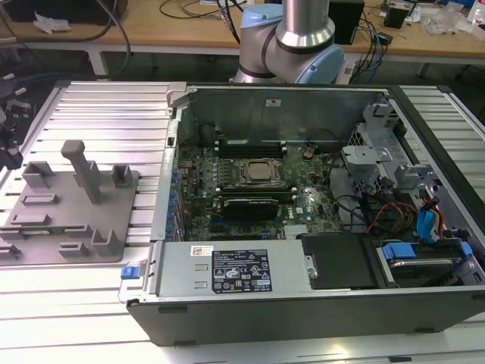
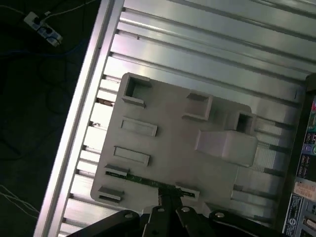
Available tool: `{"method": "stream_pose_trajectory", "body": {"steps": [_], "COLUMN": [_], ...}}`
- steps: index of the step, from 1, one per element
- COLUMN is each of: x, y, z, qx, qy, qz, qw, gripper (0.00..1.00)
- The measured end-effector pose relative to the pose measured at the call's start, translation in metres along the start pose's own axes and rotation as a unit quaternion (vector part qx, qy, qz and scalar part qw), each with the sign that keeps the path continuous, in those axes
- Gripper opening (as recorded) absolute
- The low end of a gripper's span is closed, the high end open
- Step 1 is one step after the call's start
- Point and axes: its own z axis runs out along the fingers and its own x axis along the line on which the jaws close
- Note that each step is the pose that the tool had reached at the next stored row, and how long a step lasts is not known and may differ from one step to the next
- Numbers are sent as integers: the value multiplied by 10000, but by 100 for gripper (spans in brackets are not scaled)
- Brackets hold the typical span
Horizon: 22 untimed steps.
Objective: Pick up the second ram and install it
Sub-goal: 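Pick up the second ram and move it above second insertion slot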
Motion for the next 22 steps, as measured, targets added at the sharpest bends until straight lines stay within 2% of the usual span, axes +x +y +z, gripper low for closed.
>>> {"method": "stream_pose_trajectory", "body": {"steps": [2,4,5,7,10,12,13,14,15,17,19,20,21,22], "x": [0,0,0,0,0,0,0,0,0,0,0,0,0,0], "y": [0,0,0,0,0,0,0,0,0,0,0,0,0,0], "z": [0,0,1,1,3,3,4,4,5,6,6,7,7,7], "qx": [-7,-14,-18,-27,-38,-46,-48,-52,-59,-65,-76,-80,-85,-90], "qy": [15,28,36,56,78,92,95,105,117,130,151,158,168,180], "qz": [-321,-624,-787,-1224,-1712,-2033,-2107,-2311,-2591,-2889,-3347,-3508,-3728,-3967], "qw": [9995,9980,9969,9925,9852,9791,9775,9728,9658,9572,9422,9363,9277,9177], "gripper": [8,8,8,8,8,8,8,8,8,8,8,8,8,8]}}
